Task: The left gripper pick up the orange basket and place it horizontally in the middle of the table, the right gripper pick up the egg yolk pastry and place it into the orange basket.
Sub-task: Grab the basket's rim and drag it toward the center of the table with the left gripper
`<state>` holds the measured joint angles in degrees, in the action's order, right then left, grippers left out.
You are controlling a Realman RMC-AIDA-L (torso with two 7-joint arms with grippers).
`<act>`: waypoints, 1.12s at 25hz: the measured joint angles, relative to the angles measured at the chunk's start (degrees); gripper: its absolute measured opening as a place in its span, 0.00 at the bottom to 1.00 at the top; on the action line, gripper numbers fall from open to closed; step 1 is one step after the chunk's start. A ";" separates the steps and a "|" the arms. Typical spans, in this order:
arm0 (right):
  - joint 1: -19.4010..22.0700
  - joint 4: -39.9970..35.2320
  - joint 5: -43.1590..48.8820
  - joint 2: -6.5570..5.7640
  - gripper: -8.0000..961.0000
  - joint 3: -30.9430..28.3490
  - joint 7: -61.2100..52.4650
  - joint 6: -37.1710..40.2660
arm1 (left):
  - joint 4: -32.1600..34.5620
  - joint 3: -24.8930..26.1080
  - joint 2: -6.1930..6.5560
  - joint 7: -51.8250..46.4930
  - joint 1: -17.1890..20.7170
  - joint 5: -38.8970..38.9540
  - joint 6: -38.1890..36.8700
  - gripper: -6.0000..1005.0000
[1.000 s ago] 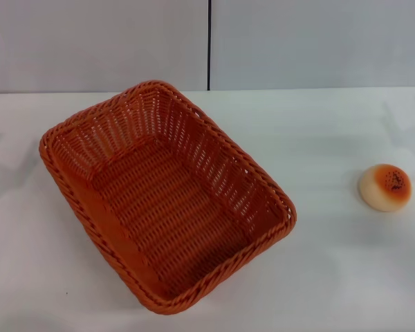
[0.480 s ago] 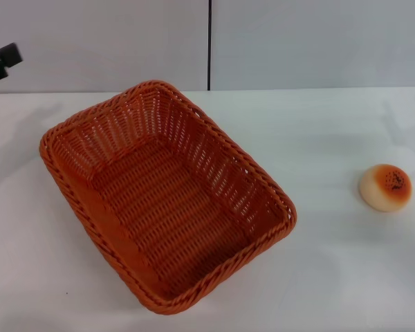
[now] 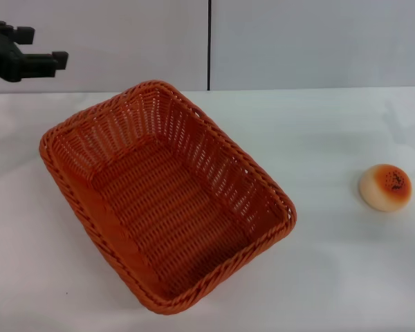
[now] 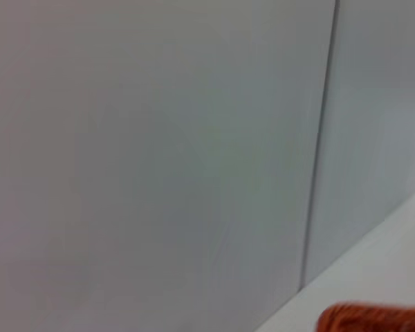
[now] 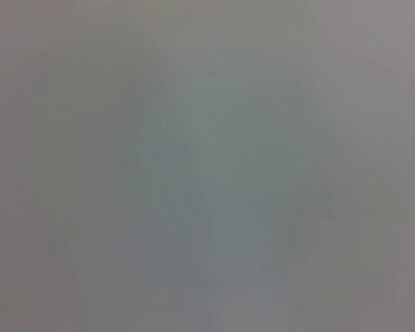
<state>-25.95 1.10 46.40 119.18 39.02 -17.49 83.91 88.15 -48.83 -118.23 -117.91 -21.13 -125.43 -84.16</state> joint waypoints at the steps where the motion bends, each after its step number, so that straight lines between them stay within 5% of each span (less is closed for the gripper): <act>1: -0.02 0.00 0.00 0.00 0.70 0.00 0.00 0.00 | 1.09 -1.63 -0.01 -1.03 -0.46 -2.55 0.58 0.70; 15: -0.21 -0.14 -0.06 0.00 0.70 0.00 0.00 -0.65 | 1.15 -14.59 -0.50 -5.32 -8.15 -21.73 -2.96 0.67; 28: -0.11 -0.14 -0.06 0.00 0.70 0.00 0.00 -2.61 | -11.47 -19.15 -0.52 -5.58 -9.25 -21.77 6.54 0.64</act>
<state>-26.06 0.96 46.34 119.18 39.02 -17.49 81.30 76.68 -67.99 -118.75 -123.49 -30.38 -147.20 -77.61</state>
